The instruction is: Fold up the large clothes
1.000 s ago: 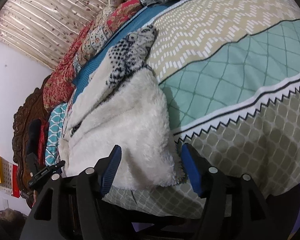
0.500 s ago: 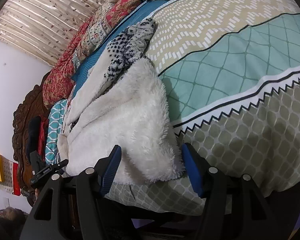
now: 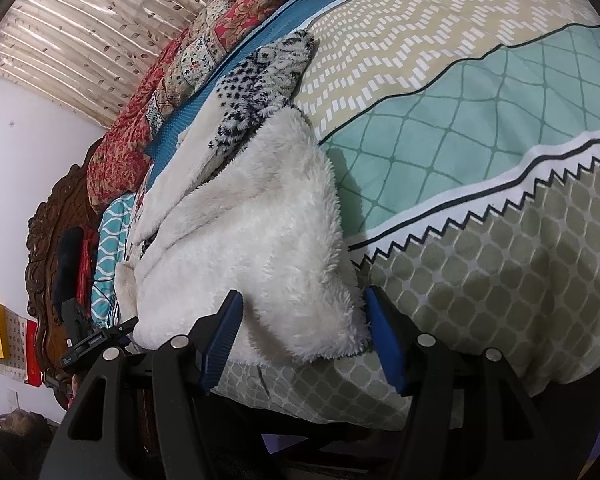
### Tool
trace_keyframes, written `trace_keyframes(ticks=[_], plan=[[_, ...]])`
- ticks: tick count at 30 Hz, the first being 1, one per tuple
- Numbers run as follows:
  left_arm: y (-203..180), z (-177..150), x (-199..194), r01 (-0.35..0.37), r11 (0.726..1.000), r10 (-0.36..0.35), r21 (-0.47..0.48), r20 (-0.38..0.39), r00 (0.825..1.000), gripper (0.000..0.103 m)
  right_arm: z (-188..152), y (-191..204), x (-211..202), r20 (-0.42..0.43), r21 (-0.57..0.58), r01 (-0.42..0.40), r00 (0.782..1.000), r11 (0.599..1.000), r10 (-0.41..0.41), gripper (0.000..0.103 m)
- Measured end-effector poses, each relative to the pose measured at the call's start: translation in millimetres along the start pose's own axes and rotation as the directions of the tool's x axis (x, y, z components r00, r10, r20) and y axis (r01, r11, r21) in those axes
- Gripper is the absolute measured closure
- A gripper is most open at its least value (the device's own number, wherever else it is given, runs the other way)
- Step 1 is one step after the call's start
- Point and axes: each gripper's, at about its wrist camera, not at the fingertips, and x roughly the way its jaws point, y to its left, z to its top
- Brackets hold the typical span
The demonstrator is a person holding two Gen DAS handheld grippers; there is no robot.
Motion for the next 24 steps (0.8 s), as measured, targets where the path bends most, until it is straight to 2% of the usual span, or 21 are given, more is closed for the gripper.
trace_keyframes(ticks=[20, 24], plan=[[-4.6, 6.5, 5.3, -0.011, 1.000, 0.012, 0.014, -0.021, 1.000, 0.026, 0.4, -7.0, 2.1, -0.007, 0.014, -0.017, 1.000, 1.000, 0.017, 0.044], [-5.3, 4.3, 5.2, -0.011, 1.000, 0.012, 0.024, -0.025, 1.000, 0.026, -2.6, -3.6, 4.1, -0.034, 0.013, -0.040, 0.999, 0.999, 0.041, 0.044]])
